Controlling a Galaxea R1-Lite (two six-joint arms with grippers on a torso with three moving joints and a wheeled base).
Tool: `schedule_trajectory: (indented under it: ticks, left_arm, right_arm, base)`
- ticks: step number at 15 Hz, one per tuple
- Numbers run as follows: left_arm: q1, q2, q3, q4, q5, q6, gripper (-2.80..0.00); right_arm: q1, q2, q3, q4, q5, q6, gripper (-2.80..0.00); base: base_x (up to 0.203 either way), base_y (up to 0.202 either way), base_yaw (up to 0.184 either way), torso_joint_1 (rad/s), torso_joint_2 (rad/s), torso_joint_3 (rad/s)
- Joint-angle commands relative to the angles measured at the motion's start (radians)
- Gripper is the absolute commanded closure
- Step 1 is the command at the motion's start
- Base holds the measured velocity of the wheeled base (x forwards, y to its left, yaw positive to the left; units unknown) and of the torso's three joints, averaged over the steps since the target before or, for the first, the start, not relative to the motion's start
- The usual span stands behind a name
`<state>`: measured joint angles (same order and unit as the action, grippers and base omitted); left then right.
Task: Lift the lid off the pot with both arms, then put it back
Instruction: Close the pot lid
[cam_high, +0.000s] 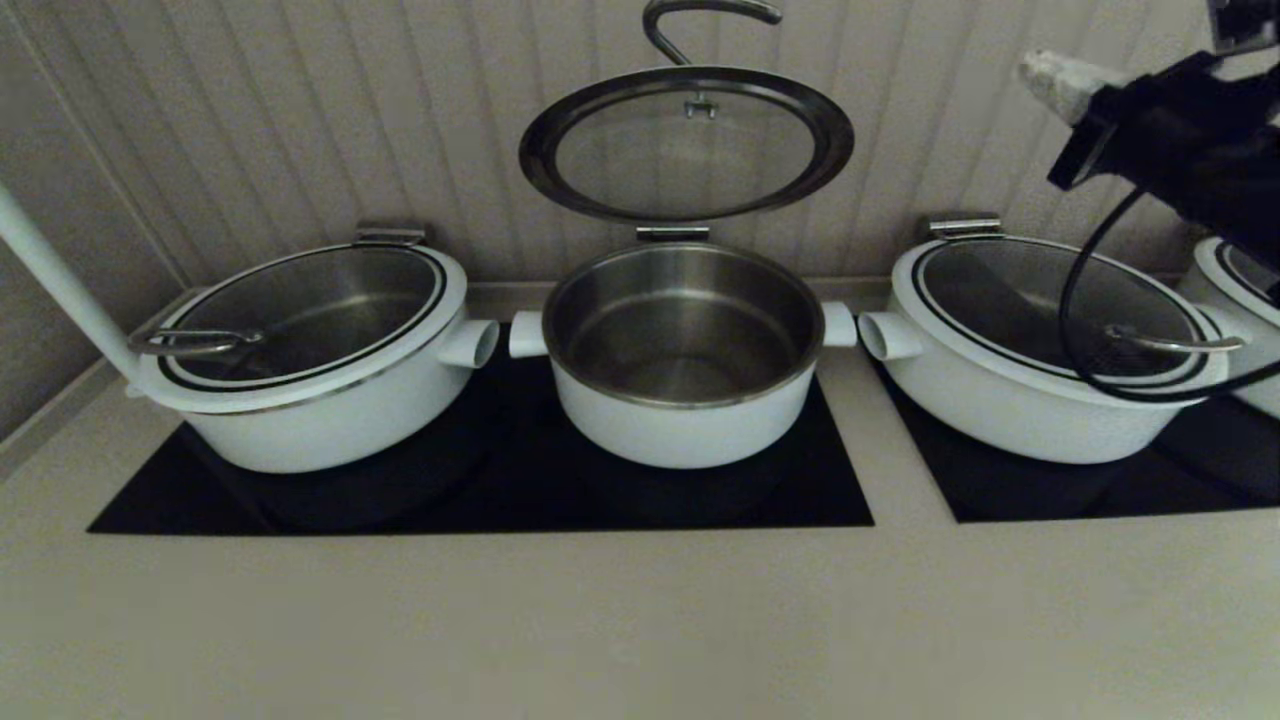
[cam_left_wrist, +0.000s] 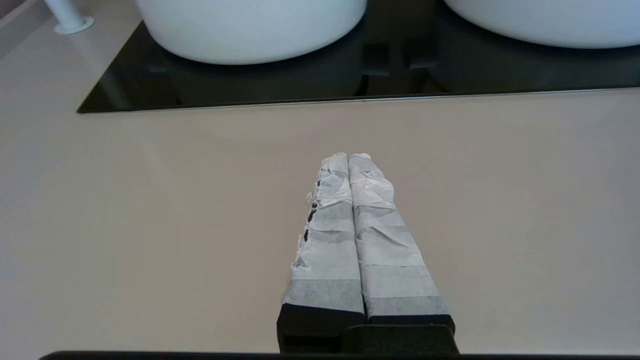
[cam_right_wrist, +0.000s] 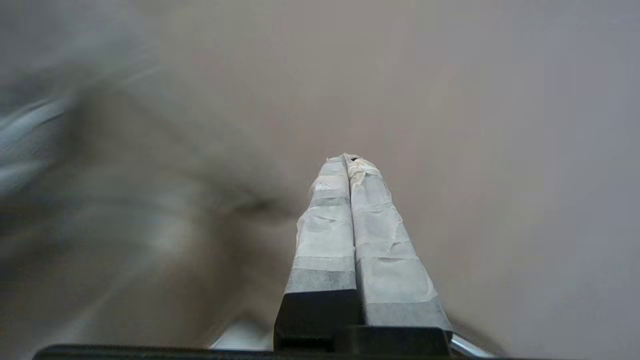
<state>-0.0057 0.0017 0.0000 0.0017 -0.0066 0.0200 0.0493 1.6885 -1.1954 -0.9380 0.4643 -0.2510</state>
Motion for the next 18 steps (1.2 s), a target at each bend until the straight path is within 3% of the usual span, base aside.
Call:
schedule_trajectory:
  ticks: [1, 2, 4, 5, 6, 8, 10, 13, 16, 18]
  left_arm:
    - [0.0, 0.0, 0.0, 0.0, 0.0, 0.0, 0.0]
    - [0.0, 0.0, 0.0, 0.0, 0.0, 0.0, 0.0]
    - [0.0, 0.0, 0.0, 0.0, 0.0, 0.0, 0.0]
    - [0.0, 0.0, 0.0, 0.0, 0.0, 0.0, 0.0]
    - [0.0, 0.0, 0.0, 0.0, 0.0, 0.0, 0.0]
    - [0.0, 0.0, 0.0, 0.0, 0.0, 0.0, 0.0]
    - [0.0, 0.0, 0.0, 0.0, 0.0, 0.0, 0.0]
    - [0.0, 0.0, 0.0, 0.0, 0.0, 0.0, 0.0]
    - [0.0, 0.0, 0.0, 0.0, 0.0, 0.0, 0.0]
    - [0.0, 0.0, 0.0, 0.0, -0.001, 0.0, 0.0]
  right_arm:
    - [-0.022, -0.007, 0.012, 0.089, 0.225, -0.035, 0.0]
    - [-0.023, -0.013, 0.011, 0.128, 0.124, -0.015, 0.0]
    - [-0.008, -0.032, -0.002, 0.193, -0.226, 0.163, 0.0]
    - [0.0, -0.041, -0.013, 0.221, -0.338, 0.232, 0.0]
    - [0.005, -0.033, -0.042, 0.231, -0.378, 0.26, 0.0]
    - [0.006, 0.018, -0.132, 0.217, -0.326, 0.267, 0.0]
    - [0.004, 0.073, -0.223, 0.219, -0.218, 0.257, 0.0]
    - [0.013, 0.104, -0.245, 0.248, -0.055, 0.211, 0.0]
    - [0.015, 0.164, -0.276, 0.301, 0.156, 0.082, 0.0]
    - [0.015, 0.221, -0.328, 0.313, 0.201, 0.036, 0.0]
  base:
    - [0.0, 0.0, 0.0, 0.0, 0.0, 0.0]
    - [0.0, 0.0, 0.0, 0.0, 0.0, 0.0]
    - [0.0, 0.0, 0.0, 0.0, 0.0, 0.0]
    - [0.0, 0.0, 0.0, 0.0, 0.0, 0.0]
    - [0.0, 0.0, 0.0, 0.0, 0.0, 0.0]
    - [0.0, 0.0, 0.0, 0.0, 0.0, 0.0]
    - [0.0, 0.0, 0.0, 0.0, 0.0, 0.0]
    - [0.0, 0.0, 0.0, 0.0, 0.0, 0.0]
    - [0.0, 0.0, 0.0, 0.0, 0.0, 0.0]
    - [0.0, 0.0, 0.0, 0.0, 0.0, 0.0]
